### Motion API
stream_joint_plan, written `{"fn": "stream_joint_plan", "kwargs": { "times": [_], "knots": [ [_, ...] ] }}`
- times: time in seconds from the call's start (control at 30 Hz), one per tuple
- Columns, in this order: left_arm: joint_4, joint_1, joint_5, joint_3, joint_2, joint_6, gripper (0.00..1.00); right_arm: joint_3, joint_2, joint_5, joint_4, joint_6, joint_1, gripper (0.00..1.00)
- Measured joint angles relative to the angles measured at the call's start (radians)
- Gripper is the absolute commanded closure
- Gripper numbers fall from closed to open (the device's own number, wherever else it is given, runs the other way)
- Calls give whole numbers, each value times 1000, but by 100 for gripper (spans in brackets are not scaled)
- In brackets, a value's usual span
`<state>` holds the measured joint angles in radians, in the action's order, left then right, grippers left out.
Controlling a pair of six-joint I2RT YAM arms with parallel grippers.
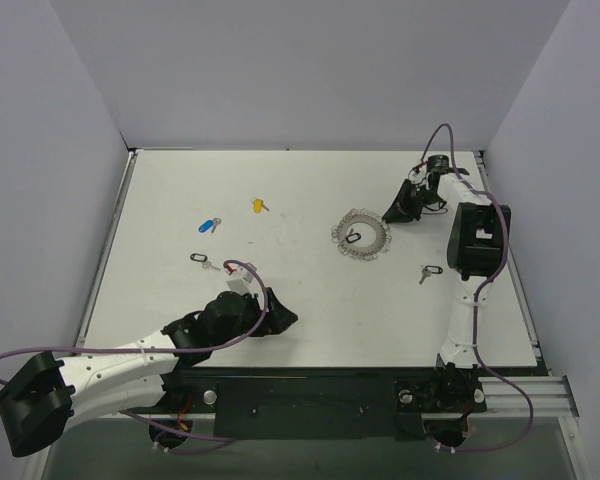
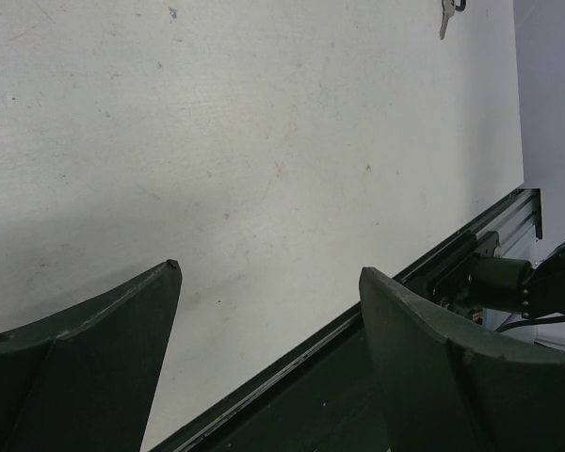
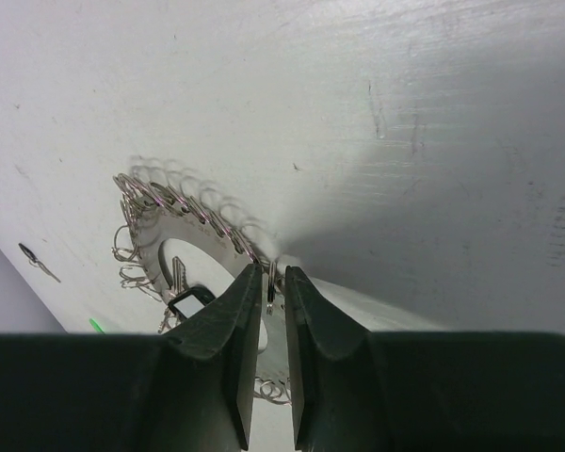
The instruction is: Put the keys on the keyring
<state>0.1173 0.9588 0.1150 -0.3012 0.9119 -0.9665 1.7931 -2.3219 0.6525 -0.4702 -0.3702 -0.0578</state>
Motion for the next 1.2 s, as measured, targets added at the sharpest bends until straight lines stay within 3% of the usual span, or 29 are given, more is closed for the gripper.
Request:
{"fn": "stream_joint_plan", "kwargs": {
  "times": [0.47, 0.7, 1.2],
  "knots": [
    [0, 0, 0, 0, 0, -8, 13, 0, 0, -8, -9, 5, 12, 91],
    [0, 0, 0, 0, 0, -14, 13, 0, 0, -10, -14, 11, 13, 85],
    [0, 0, -1, 0, 0, -18, 14, 0, 0, -9, -15, 13, 13, 90]
  ]
}}
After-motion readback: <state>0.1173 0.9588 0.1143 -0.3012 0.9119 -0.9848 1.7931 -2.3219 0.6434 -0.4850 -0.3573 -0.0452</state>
